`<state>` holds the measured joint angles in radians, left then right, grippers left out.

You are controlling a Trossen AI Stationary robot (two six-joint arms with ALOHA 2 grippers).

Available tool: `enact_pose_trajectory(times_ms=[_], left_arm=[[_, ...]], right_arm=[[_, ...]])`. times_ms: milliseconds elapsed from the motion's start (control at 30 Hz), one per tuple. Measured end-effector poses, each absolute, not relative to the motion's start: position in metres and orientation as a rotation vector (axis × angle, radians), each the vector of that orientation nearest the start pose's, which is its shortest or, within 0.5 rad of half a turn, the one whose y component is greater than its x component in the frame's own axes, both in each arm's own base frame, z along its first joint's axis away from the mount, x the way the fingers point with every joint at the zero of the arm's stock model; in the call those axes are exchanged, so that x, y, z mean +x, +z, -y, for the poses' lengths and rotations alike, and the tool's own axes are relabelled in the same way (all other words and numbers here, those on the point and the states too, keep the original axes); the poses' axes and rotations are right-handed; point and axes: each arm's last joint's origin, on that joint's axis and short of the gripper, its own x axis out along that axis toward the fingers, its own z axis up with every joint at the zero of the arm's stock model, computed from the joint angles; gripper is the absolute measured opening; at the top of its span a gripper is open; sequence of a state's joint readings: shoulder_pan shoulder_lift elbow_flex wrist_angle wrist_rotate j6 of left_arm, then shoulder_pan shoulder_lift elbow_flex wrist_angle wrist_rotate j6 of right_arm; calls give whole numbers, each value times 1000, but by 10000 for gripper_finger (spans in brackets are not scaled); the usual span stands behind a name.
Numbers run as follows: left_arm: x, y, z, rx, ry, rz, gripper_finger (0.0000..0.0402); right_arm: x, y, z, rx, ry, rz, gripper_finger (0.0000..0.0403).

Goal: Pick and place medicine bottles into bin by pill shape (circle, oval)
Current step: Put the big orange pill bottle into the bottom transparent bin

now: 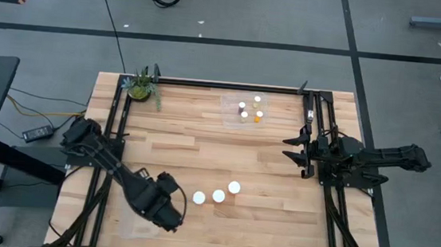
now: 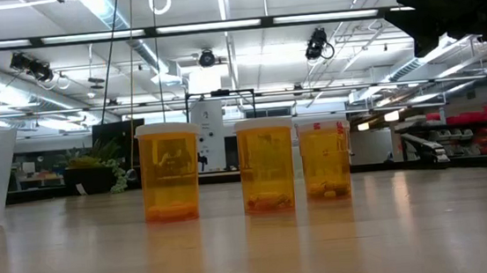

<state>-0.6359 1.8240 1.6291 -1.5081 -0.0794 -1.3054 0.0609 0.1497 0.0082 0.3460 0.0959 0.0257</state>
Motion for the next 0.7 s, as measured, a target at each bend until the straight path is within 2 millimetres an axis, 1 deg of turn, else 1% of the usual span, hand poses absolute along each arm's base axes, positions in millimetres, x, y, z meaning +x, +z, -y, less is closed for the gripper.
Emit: enact_pose_trajectory(times_ms=[133,300,433,533,633,700], left_arm=[[252,277,194,-363,708,-1521,231],[244,289,193,-366,715,-1414,213],[240,297,191,-358,711,-1346,213],[232,301,185,-374,726,-1308,225],[218,297,173,-389,771,-1306,228],[206,294,163,-414,804,-1304,222]], right_arm=[[104,187,-4,42,-33,204,188],[104,187,-4,42,-32,204,188],[104,187,-4,42,-32,204,188],[105,187,-4,42,-32,204,188],[105,187,-4,42,-32,204,188],[105,187,-4,42,-33,204,188]])
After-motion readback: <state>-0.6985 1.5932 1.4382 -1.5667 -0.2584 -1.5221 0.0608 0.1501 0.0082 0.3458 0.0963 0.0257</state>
